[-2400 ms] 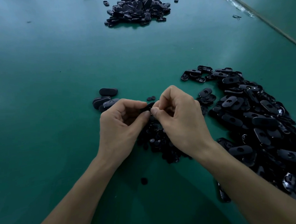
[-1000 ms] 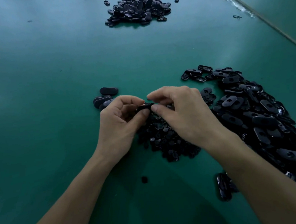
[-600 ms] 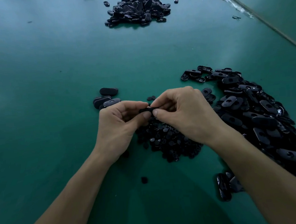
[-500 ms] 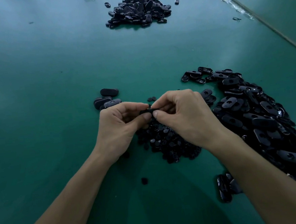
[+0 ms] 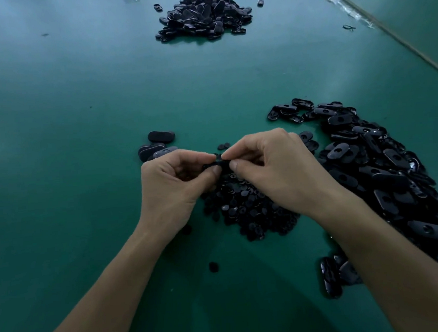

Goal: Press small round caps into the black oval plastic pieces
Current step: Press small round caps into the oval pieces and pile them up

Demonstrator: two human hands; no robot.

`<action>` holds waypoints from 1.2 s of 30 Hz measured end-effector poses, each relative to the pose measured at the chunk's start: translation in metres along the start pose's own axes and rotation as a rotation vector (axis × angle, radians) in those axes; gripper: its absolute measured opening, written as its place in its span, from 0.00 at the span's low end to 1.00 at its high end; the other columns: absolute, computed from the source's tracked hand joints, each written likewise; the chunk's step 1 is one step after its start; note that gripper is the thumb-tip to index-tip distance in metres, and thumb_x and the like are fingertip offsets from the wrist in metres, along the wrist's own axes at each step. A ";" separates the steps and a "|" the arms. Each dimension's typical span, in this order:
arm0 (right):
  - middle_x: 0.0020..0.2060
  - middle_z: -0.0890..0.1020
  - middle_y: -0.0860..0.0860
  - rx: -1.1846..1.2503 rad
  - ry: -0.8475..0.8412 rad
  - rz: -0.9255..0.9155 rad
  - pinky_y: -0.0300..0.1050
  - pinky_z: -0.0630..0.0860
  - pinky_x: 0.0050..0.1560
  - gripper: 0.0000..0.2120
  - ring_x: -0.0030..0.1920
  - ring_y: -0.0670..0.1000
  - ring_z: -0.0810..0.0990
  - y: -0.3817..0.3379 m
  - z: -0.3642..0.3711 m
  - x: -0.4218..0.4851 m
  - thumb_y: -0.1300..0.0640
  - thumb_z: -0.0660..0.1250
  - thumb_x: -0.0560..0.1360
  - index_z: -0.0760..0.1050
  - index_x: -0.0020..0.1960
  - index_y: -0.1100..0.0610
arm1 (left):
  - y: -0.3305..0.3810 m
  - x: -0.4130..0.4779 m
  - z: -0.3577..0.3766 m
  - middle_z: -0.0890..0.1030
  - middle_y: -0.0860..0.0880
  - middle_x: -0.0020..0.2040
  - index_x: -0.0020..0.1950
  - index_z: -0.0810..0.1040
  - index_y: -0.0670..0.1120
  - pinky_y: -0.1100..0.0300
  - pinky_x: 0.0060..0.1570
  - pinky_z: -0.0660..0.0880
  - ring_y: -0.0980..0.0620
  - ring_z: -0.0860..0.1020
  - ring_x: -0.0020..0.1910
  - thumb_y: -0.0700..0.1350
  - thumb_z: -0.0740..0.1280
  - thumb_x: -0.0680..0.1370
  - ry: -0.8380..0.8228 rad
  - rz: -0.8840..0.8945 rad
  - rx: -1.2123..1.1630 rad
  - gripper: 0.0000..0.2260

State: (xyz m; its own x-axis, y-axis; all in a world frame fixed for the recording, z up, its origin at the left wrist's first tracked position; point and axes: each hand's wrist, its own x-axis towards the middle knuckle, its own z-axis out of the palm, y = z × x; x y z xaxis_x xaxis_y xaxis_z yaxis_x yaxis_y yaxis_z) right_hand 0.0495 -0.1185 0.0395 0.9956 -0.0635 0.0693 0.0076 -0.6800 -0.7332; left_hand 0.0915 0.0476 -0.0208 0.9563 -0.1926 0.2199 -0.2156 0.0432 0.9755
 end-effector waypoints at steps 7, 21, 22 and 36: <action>0.62 0.73 0.55 -0.457 0.101 0.234 0.44 0.69 0.64 0.16 0.57 0.48 0.72 0.028 -0.031 -0.001 0.56 0.66 0.80 0.77 0.68 0.50 | -0.004 0.009 -0.019 0.85 0.55 0.42 0.47 0.83 0.57 0.66 0.45 0.80 0.62 0.84 0.38 0.40 0.76 0.74 0.255 0.135 0.394 0.11; 0.57 0.78 0.54 -0.580 0.090 0.476 0.51 0.73 0.51 0.11 0.56 0.58 0.76 0.053 -0.038 -0.008 0.50 0.67 0.79 0.77 0.61 0.49 | -0.007 0.012 -0.030 0.81 0.56 0.48 0.49 0.84 0.56 0.52 0.43 0.79 0.59 0.77 0.35 0.48 0.75 0.75 0.266 0.037 0.772 0.05; 0.56 0.78 0.54 -0.581 0.096 0.473 0.50 0.72 0.49 0.10 0.55 0.58 0.76 0.053 -0.038 -0.007 0.50 0.67 0.79 0.77 0.60 0.49 | -0.007 0.012 -0.030 0.80 0.56 0.49 0.49 0.84 0.56 0.53 0.42 0.78 0.56 0.77 0.36 0.48 0.75 0.75 0.267 0.043 0.775 0.04; 0.43 0.81 0.50 -0.407 0.356 0.221 0.38 0.75 0.42 0.11 0.41 0.50 0.80 0.048 -0.024 -0.007 0.61 0.71 0.77 0.70 0.54 0.53 | 0.000 0.000 -0.005 0.81 0.56 0.35 0.45 0.82 0.51 0.70 0.34 0.73 0.58 0.78 0.31 0.43 0.73 0.76 0.124 0.254 0.439 0.03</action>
State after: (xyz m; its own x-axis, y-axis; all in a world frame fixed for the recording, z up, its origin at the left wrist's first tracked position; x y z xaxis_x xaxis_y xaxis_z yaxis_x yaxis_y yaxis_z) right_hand 0.0403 -0.1684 0.0203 0.8761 -0.4294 0.2194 -0.3030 -0.8442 -0.4422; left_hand 0.0924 0.0529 -0.0210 0.8737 -0.1107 0.4736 -0.4805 -0.3470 0.8054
